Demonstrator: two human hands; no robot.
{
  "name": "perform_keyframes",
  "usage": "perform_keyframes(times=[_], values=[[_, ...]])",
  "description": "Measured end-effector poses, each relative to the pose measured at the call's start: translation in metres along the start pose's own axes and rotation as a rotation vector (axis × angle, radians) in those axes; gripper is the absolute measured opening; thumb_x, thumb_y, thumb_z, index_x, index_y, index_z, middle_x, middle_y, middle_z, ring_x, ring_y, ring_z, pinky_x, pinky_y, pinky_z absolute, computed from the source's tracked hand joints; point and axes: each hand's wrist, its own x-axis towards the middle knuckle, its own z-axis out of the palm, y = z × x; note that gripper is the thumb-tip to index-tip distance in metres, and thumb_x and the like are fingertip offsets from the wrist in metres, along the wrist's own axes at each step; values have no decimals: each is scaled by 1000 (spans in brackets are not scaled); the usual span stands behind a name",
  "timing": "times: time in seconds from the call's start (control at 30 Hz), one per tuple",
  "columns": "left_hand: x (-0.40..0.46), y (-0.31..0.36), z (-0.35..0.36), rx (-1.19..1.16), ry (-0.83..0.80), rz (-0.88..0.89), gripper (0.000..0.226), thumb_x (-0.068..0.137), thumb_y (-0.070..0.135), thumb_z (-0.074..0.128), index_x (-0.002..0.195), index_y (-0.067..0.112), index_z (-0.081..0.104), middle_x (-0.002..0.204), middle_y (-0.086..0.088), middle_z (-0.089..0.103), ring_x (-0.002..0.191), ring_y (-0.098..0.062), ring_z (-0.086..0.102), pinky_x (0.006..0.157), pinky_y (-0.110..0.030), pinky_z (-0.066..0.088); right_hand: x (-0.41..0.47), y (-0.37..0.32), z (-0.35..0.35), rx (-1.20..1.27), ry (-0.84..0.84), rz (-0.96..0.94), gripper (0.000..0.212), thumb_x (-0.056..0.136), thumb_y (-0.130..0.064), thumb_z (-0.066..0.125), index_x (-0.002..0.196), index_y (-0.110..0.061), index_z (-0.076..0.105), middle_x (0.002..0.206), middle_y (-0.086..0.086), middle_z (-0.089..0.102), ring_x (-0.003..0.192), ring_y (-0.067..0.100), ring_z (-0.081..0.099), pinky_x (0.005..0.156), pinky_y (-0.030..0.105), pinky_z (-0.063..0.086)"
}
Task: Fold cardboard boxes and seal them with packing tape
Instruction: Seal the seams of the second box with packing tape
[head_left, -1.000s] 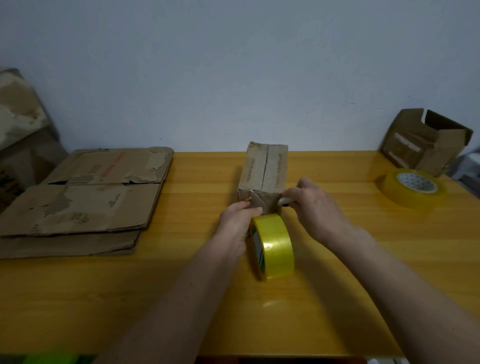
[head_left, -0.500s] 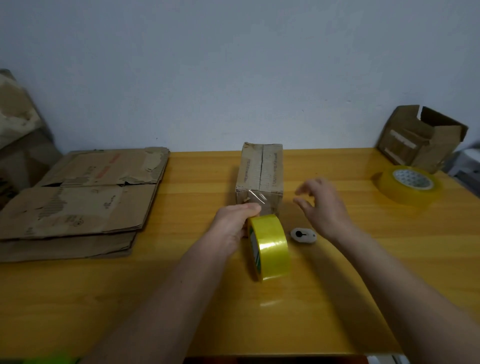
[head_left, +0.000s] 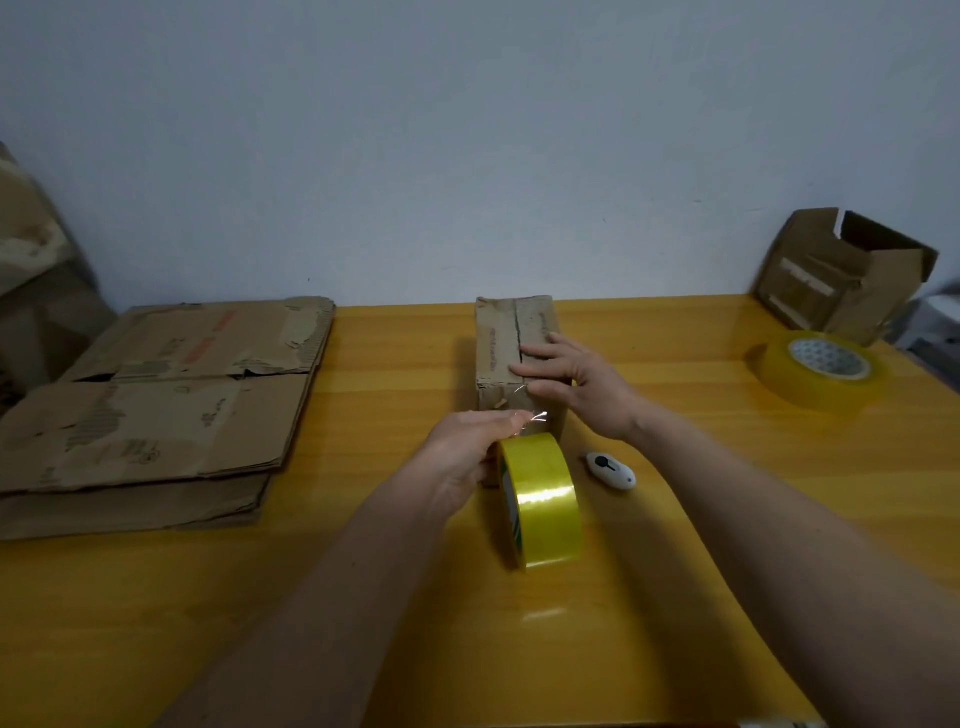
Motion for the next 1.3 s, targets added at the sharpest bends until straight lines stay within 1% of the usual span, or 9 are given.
perform_keyframes(times=[0.17,0.3,0.43,0.5,0.63,0.8,0.93,1.13,1.3], values=[[-12,-2,-7,89,-136,73,23,91,11,62,78,19,80,86,-3,72,93,-22,64,98,-43,48,2,4,-3,2,7,9,34,92,-13,58,126,-18,61,147,-3,41,145,16,15,118,37,10],[-18,-8,-6,157,-63,177,20,90,13,64,82,25,77,91,0,70,96,-23,62,99,-49,47,-2,-7,-1,-23,-25,31,36,94,-15,57,129,-21,58,151,-4,36,146,16,12,119,38,10],[-21,-9,-7,154,0,227,20,91,11,64,81,25,74,87,3,68,93,-22,59,97,-51,46,-33,-34,10,122,442,-56,24,90,-16,63,114,-14,66,122,2,61,118,16,53,101,35,44],[-23,-10,-6,155,-1,247,16,89,10,66,85,24,73,90,1,68,93,-22,60,91,-47,48,-54,-47,18,374,393,61,15,90,-16,63,104,-12,69,101,4,69,95,16,63,82,31,52],[-29,-14,2,139,-7,311,12,87,8,67,92,17,73,94,-5,72,87,-17,64,78,-32,50,-76,-41,31,609,224,322,15,89,-14,61,102,-11,69,102,11,70,96,26,65,86,39,52],[-36,-16,8,135,21,383,15,85,6,69,90,20,75,97,-4,74,98,-19,67,87,-28,52,-84,-40,32,624,282,309,7,89,-8,64,82,-8,64,79,5,64,76,16,58,70,27,48],[-44,-18,17,209,75,454,16,85,6,70,97,16,73,98,-9,72,97,-22,67,87,-29,54,-86,-39,34,645,331,277,14,90,-12,63,76,-11,61,74,5,60,74,19,53,72,33,43],[-53,-9,19,253,199,457,89,78,13,79,144,41,26,117,0,50,103,-9,56,77,-18,50,-92,-41,36,662,379,247,19,93,-13,58,74,-12,58,75,4,60,73,16,52,73,32,42],[-61,-11,23,181,135,476,70,82,8,74,138,25,35,97,-11,69,90,-11,68,74,-16,54,-90,-42,35,656,398,232,22,92,-10,59,71,-14,57,68,-2,57,69,10,51,69,27,41]])
